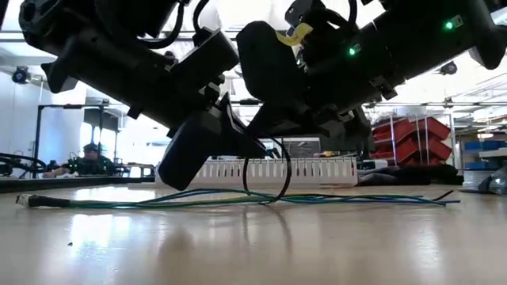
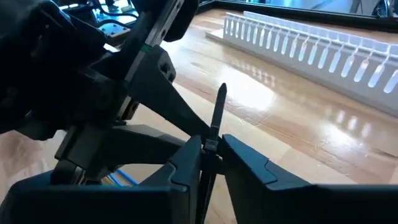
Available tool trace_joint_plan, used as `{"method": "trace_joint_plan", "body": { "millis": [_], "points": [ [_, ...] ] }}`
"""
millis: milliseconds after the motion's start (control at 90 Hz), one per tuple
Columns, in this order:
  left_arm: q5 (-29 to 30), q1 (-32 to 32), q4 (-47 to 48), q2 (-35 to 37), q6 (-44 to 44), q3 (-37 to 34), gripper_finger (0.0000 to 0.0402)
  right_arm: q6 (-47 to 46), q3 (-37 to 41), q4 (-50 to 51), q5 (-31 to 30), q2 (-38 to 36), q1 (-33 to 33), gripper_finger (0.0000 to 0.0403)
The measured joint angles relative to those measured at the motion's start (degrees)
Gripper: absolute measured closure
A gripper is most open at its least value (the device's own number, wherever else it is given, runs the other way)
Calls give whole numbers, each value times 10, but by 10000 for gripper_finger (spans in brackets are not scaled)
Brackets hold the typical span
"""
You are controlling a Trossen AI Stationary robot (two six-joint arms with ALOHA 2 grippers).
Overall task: Ziptie cables
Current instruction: Insert the black ziptie on the cable wires
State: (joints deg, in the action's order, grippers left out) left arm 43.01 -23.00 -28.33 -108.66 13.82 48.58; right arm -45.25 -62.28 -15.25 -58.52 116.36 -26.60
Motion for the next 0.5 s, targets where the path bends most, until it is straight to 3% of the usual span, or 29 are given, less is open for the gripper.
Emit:
{"method": "trace_joint_plan", "body": {
  "millis": [289, 500],
  "points": [
    [1, -3, -1, 0, -14, 0, 402, 14, 0, 0, -13, 0, -1, 393],
    [2, -8, 6, 11, -20, -7, 399, 60, 0, 0, -29, 1, -10, 395]
  ]
}}
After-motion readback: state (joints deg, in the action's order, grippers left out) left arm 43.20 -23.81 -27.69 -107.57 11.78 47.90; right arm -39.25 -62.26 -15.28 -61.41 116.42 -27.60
